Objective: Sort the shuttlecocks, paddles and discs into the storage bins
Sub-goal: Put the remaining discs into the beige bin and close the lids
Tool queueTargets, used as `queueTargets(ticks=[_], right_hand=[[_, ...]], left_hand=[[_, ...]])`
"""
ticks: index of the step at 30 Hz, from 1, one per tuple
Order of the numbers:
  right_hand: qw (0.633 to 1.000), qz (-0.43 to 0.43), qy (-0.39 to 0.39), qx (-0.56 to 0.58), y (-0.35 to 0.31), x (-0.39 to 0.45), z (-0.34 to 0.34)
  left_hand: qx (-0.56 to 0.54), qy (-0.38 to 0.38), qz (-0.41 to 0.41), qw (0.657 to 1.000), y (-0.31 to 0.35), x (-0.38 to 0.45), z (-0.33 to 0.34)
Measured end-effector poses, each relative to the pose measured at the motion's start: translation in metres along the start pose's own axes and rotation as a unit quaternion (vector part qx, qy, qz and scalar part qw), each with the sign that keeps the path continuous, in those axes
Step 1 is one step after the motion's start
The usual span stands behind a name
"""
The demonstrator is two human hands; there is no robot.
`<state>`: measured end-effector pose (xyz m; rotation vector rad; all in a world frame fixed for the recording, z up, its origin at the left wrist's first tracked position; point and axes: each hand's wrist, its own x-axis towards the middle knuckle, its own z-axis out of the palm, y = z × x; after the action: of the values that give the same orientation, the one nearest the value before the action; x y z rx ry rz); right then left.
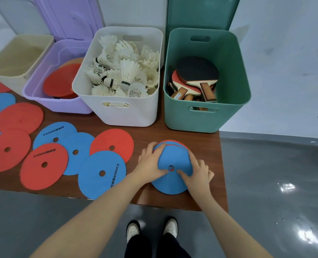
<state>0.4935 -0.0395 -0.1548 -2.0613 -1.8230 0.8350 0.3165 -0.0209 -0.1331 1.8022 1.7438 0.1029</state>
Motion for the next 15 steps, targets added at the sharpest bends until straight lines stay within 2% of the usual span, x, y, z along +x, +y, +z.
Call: queueTargets(ticks=[7, 15], right_hand=[[1.000, -0.002, 0.003, -0.002, -0.012, -0.013, 0.002], [0.995, -0.065, 0.081, 0.007, -0.061, -0.045, 0.017]], left_hand=[[-0.048, 0.008, -0.026, 0.998, -0.006, -0.018, 0.005], [-0.071, 0.105, -0.020, 0.992, -0.041, -0.051, -0.010]])
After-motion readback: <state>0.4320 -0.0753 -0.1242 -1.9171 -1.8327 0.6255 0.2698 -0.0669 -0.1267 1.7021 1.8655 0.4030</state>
